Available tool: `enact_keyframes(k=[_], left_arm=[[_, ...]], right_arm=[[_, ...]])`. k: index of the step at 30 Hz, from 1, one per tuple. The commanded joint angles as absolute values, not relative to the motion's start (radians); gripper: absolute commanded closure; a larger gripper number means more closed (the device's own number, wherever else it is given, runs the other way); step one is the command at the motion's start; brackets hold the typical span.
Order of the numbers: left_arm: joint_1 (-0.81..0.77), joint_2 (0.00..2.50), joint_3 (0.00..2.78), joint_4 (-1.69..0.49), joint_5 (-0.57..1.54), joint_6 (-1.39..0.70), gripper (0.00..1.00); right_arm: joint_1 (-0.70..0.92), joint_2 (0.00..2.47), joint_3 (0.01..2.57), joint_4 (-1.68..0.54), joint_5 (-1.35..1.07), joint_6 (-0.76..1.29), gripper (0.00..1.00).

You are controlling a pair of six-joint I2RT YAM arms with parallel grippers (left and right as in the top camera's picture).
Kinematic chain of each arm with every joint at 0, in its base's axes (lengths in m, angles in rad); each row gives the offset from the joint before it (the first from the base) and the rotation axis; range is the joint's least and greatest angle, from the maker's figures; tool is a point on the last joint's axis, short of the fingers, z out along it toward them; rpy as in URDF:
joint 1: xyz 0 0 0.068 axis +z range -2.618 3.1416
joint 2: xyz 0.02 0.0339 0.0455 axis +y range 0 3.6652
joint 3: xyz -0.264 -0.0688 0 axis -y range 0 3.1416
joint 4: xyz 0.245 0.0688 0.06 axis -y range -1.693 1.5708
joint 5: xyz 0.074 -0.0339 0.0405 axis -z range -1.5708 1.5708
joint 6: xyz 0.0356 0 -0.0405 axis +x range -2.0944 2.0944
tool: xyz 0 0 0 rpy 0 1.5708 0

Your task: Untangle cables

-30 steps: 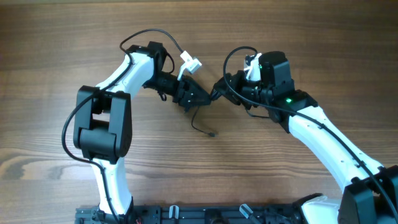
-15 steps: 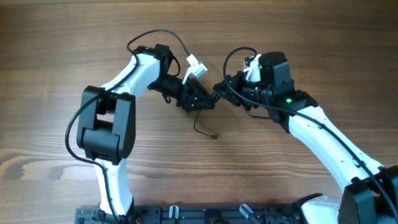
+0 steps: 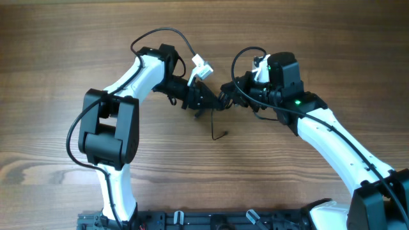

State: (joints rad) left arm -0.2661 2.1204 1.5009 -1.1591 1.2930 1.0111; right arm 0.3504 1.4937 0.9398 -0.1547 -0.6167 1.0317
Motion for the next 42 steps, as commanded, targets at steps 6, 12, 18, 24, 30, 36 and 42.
enact_keyframes(k=[6,12,18,24,30,36,42], left_arm=[[-0.180,2.102,1.502,-1.162,1.288,0.979,0.96],[-0.117,2.102,1.502,-1.176,1.285,0.980,0.96],[-0.099,2.102,1.502,-1.193,1.309,0.980,0.96],[-0.100,2.102,1.502,-1.206,1.344,0.979,0.96],[-0.100,2.102,1.502,-1.213,1.346,0.979,0.96],[-0.100,2.102,1.502,-1.213,1.346,0.979,0.96],[-0.100,2.102,1.502,-1.213,1.345,0.980,0.96]], right_arm=[[0.338,1.500,0.968,-0.113,-0.732,0.864,0.39],[0.276,1.496,0.968,-0.112,-0.871,0.738,0.37],[0.274,1.496,0.968,-0.164,-0.859,0.576,0.49],[0.299,1.503,0.940,-0.207,-0.690,0.574,0.69],[0.370,1.533,0.929,-0.197,-0.599,0.493,0.68],[0.425,1.589,0.929,-0.155,-0.516,0.494,0.69],[0.443,1.646,0.929,-0.058,-0.517,0.498,0.68]])
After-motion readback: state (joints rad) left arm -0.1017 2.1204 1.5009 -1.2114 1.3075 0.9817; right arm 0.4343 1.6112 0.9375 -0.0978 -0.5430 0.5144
